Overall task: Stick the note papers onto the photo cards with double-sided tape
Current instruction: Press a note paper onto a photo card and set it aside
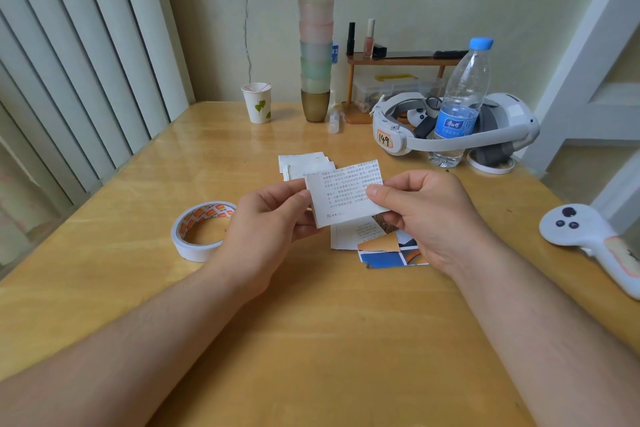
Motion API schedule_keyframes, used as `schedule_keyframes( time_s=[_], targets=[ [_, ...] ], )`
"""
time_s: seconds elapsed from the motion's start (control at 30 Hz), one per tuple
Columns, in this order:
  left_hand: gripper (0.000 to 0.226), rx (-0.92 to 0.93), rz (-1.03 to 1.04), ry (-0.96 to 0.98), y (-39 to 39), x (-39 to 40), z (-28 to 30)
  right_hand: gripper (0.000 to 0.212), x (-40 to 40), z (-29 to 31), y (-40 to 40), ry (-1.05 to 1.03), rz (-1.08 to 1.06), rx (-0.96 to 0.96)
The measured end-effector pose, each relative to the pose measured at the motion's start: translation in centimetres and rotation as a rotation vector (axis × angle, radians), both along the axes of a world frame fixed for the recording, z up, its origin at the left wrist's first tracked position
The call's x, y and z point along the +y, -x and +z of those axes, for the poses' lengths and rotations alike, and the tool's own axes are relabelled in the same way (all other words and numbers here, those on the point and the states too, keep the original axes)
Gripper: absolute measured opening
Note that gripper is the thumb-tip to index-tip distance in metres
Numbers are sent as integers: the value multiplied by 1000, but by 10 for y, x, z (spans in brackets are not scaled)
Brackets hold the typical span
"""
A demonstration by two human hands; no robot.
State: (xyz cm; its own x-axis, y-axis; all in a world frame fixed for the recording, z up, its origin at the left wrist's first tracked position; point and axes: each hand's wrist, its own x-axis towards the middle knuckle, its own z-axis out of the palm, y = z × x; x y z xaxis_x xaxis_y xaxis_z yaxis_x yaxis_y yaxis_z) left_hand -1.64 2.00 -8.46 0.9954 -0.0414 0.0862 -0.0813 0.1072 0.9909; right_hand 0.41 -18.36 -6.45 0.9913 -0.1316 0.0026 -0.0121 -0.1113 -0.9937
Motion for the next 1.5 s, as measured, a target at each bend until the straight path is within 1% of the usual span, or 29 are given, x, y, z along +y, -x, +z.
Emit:
schedule_keyframes(
  time_s=[0.23, 0.43, 0.6, 0.73, 0.87, 1.5],
  targets=[
    [32, -10, -5, -14, 1, -1, 1, 12, 0, 0, 0, 19, -11, -19],
    [47, 1, -37, -12, 0, 1, 1, 13, 0, -2, -3, -13, -19, -30],
    [38, -2, 7, -24, 0, -1, -1, 15, -2, -5, -5, 3, -7, -29],
    [28, -26, -3, -51, 2, -3, 0, 13, -3, -6, -6, 15, 11, -29],
    [28, -45, -22, -64, 3, -2, 0, 13, -2, -6, -5, 13, 2, -32],
    [25, -46, -37, -6, 1, -2, -2, 14, -1, -4, -3, 31, 3, -47]
  ],
)
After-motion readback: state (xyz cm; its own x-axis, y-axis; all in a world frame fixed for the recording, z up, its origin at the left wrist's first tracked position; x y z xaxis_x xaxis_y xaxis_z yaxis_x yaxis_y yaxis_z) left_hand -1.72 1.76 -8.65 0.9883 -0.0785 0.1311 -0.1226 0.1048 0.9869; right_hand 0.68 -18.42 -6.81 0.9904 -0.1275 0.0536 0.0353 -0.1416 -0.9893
